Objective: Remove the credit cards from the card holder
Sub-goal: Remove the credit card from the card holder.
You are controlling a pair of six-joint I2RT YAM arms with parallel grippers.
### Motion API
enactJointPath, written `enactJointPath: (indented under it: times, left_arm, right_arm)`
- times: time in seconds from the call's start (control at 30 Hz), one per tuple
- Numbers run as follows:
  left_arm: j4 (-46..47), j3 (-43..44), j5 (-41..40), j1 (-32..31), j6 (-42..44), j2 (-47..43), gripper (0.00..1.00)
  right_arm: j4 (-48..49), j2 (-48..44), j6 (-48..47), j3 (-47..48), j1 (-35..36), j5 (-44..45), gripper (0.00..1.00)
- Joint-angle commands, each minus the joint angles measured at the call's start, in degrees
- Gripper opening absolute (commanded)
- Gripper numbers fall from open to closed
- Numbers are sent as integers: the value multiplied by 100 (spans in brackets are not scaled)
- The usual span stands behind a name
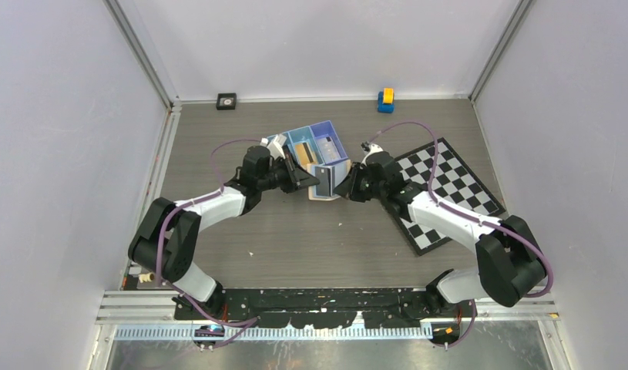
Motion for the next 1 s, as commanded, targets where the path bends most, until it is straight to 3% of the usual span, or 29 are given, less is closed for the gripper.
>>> enactJointPath:
  times: [0.0,0.07,0.23,0.43,0.63,0.77,0.97]
  left_arm:
    - [328,-43,128,38,-1,-121,6]
    - [293,-31,121,38,13,-115,0]
    - [245,-8,116,53,32,-114,0]
    - [307,-47,141,60,24,-220,0]
    - [472,-81,239,64,-67,-204,0]
    - [604,-120,288,64,-127,-208,0]
    - [1419,-263,630,64,-450,-126,0]
  right_arm:
    - [548,-249,177,-51,-81,-292,0]
    - [566,-279,195,-80,-122,-323,1]
    - [570,-368,228,-155,-251,-294,1]
    - [-59,-549,248,-156,-481,458,33]
    - [-508,-1234,70,-174,-500,1351,53]
    - [-303,-1861,-91,-405,-505,1359,55]
    - [635,-1522,22,-521,-509,-201,46]
